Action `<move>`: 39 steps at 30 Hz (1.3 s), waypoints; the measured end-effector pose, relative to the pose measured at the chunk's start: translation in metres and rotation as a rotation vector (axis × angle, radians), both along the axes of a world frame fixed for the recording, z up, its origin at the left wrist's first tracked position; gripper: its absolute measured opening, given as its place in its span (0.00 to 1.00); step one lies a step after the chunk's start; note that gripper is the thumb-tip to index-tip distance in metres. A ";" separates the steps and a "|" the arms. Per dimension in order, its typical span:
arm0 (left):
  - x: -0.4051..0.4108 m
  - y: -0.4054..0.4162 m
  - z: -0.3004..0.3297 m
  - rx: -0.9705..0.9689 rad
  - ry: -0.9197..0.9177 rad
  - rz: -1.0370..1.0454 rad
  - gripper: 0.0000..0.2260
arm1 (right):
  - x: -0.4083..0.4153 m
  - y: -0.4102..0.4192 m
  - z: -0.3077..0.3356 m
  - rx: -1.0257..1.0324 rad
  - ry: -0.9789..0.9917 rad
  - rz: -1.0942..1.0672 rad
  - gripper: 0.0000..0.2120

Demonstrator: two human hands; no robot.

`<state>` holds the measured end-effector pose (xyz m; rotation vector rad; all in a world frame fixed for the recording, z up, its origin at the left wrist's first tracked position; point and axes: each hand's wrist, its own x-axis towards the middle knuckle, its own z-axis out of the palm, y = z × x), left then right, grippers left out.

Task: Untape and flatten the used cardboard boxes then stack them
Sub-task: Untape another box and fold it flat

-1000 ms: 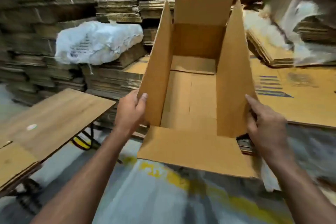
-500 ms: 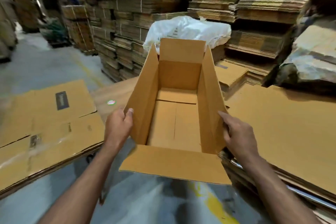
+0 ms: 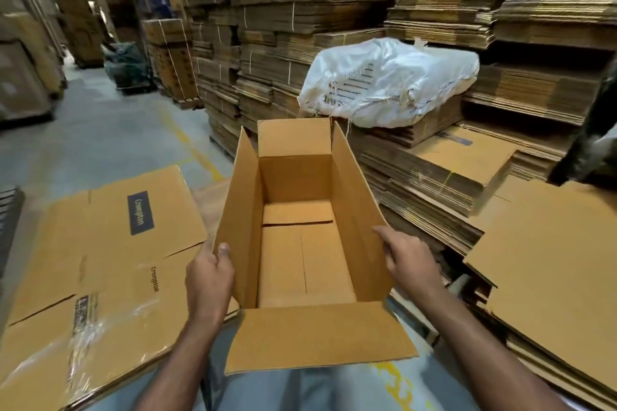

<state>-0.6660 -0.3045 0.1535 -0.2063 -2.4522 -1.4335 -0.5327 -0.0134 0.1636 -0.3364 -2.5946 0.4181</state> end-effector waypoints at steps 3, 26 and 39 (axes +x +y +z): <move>-0.018 0.004 0.003 -0.004 -0.016 0.016 0.11 | -0.031 0.009 0.010 0.030 -0.030 0.052 0.16; -0.113 0.084 0.026 -0.058 -0.178 0.363 0.09 | -0.202 0.102 0.023 -0.006 -0.107 0.208 0.13; -0.146 0.051 0.037 -0.832 -0.182 0.411 0.35 | -0.192 0.059 0.021 0.405 -0.324 -0.273 0.33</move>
